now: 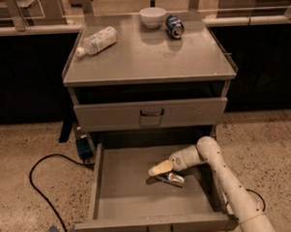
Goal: Place redbull can into middle drawer
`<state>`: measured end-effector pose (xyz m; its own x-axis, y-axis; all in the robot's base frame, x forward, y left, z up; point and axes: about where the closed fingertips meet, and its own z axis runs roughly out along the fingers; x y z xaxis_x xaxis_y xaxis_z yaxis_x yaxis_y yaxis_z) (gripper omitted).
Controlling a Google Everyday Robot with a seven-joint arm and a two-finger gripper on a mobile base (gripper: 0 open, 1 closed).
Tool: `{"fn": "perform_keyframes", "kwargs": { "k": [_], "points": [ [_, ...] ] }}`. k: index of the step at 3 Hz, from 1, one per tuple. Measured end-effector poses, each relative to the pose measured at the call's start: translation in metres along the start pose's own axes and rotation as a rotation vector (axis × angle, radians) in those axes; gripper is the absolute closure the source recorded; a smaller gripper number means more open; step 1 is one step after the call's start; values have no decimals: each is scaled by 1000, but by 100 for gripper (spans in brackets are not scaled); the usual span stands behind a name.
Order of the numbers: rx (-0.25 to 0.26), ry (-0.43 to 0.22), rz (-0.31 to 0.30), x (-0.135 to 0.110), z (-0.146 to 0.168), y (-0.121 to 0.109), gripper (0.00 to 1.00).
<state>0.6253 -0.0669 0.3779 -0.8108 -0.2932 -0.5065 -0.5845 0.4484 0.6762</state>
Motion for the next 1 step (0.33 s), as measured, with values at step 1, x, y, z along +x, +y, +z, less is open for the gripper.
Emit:
{"fn": "perform_keyframes", "kwargs": {
  "k": [1],
  "points": [
    [0, 0, 0, 0, 0, 0, 0]
  ]
}}
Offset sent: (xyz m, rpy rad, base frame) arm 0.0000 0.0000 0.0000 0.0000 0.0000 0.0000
